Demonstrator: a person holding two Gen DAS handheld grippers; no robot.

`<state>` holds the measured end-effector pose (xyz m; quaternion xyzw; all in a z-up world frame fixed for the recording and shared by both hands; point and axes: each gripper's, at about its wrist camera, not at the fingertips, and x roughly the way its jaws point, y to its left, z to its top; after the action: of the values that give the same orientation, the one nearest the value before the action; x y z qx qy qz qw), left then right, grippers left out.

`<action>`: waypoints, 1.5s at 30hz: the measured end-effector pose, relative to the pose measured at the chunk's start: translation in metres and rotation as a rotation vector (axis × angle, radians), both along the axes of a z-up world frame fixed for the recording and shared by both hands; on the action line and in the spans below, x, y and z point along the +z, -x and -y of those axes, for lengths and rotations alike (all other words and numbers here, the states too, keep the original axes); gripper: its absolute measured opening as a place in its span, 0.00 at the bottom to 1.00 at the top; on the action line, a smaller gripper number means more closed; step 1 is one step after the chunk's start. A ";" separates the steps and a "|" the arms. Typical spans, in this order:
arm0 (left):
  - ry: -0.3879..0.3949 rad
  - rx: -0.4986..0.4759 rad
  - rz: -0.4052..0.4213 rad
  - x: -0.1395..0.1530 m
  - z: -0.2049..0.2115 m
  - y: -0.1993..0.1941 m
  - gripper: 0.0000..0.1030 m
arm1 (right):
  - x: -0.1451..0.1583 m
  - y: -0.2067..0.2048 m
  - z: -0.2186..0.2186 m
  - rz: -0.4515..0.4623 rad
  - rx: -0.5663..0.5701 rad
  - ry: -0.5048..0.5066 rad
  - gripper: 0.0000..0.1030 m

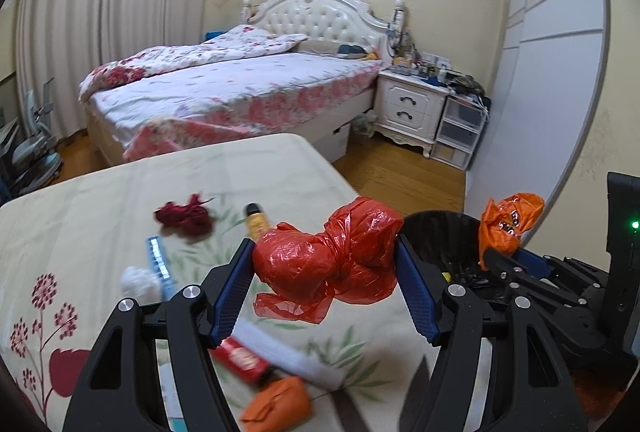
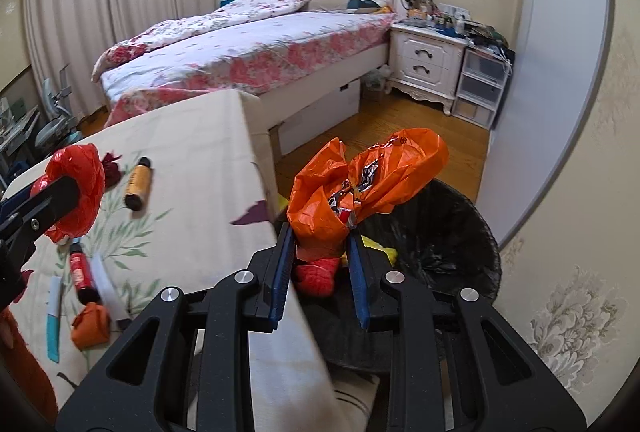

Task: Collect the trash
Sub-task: 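Carry both bags over the black bin and open both tools to release them, then return to the table and grasp the white-and-teal tube with the left tool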

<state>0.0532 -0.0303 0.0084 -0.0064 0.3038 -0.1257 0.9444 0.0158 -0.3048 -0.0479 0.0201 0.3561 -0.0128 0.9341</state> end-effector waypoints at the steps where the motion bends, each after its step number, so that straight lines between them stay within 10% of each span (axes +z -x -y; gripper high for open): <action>1: -0.003 -0.011 0.001 -0.001 0.006 -0.002 0.65 | -0.002 -0.002 0.004 -0.006 -0.006 -0.005 0.25; 20: -0.095 -0.120 -0.036 -0.036 0.097 -0.059 0.65 | -0.026 -0.029 0.053 -0.048 -0.098 -0.056 0.26; 45: -0.073 -0.084 -0.081 -0.037 0.090 -0.065 0.79 | -0.026 -0.033 0.069 -0.050 -0.160 -0.067 0.47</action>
<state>0.1181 -0.1204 -0.0286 0.0360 0.3460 -0.1538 0.9248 0.0484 -0.3733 -0.0739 0.0793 0.3767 -0.0758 0.9198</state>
